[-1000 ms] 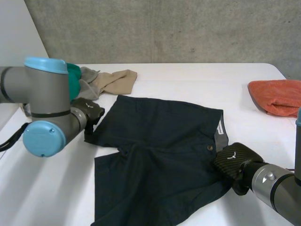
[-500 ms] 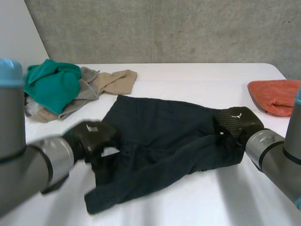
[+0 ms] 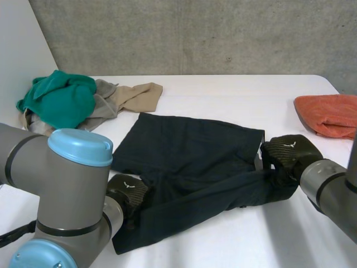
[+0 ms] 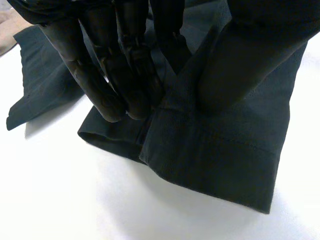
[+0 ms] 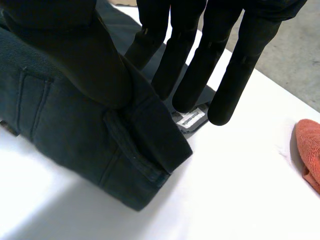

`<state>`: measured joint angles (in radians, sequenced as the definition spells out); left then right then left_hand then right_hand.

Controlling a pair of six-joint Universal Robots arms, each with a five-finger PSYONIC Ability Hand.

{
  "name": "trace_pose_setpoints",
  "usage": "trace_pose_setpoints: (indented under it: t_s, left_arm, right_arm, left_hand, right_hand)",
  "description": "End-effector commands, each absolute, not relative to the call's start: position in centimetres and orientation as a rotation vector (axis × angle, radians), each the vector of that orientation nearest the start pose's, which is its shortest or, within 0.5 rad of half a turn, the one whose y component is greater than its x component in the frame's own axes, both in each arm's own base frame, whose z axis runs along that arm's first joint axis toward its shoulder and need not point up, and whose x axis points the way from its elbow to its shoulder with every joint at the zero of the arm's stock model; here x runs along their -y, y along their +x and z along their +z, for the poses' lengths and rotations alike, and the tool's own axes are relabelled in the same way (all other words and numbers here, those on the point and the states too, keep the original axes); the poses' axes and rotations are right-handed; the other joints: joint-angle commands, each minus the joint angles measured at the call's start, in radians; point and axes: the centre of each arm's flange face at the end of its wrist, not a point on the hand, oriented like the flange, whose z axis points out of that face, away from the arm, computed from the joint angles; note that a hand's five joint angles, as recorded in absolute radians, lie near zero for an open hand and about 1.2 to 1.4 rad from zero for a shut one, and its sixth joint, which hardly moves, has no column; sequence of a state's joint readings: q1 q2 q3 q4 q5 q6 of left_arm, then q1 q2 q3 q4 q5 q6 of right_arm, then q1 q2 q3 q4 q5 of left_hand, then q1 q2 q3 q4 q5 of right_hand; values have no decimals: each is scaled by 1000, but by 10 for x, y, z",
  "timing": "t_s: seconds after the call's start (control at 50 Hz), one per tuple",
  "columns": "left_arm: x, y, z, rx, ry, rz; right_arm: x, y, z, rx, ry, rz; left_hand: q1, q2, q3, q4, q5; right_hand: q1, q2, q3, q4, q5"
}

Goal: Fold the laundry.

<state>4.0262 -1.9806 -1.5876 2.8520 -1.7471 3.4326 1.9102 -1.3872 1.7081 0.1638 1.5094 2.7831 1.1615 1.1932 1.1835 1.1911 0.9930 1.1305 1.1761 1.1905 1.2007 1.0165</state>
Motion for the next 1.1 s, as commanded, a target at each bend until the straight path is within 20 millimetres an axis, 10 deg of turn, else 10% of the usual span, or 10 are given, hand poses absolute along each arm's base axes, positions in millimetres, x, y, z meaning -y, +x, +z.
trace_pose_setpoints:
  t_s: [0.02,0.14,0.24,0.52,0.76,0.84,0.88,0.92,1.1]
  left_arm:
    - [144,-278,165,-2569,1389,-1244]
    - [96,-257,182,-2559,1723,-901]
    - [96,-255,192,-2541,1775,-898]
    - [247,-313,228,-2122,1404,-1613]
    - [354,-360,193,-1885,1271,-1828]
    - [361,-367,192,-1862,1242,-1879]
    - [360,-371,194,-1856,1243,-1902]
    - [358,-377,197,-1848,1240,-1965]
    - [339,-367,230,-1939,1138,-2066]
  right_arm:
    - [200,215,213,-2408,-1316,-1455]
    - [178,181,203,-2359,-1793,-1080]
    - [180,179,197,-2276,-1871,-983]
    - [264,227,199,-2355,-1347,-1558]
    - [352,271,169,-2250,-1182,-2196]
    - [367,280,157,-2188,-1190,-2300]
    - [371,284,154,-2164,-1188,-2323]
    - [376,287,153,-2146,-1148,-2362]
    - [347,267,183,-2316,-1005,-2058]
  left_hand:
    - [235,203,213,205,229]
    - [235,203,213,205,229]
    - [235,203,213,205,229]
    - [235,203,213,205,229]
    - [235,203,213,205,229]
    - [235,203,213,205,229]
    - [235,203,213,205,229]
    - [-987,-1019,-1009,-1017,-993]
    - [-987,-1019,-1009,-1017,-993]
  right_hand:
    - [266,220,206,196,205]
    - [266,220,206,196,205]
    - [266,220,206,196,205]
    - [266,220,206,196,205]
    - [266,220,206,196,205]
    - [187,141,127,117,126]
    - [-310,-356,-370,-380,-371]
    - [-956,-1002,-1016,-1026,-1017]
    - [-956,-1002,-1016,-1026,-1017]
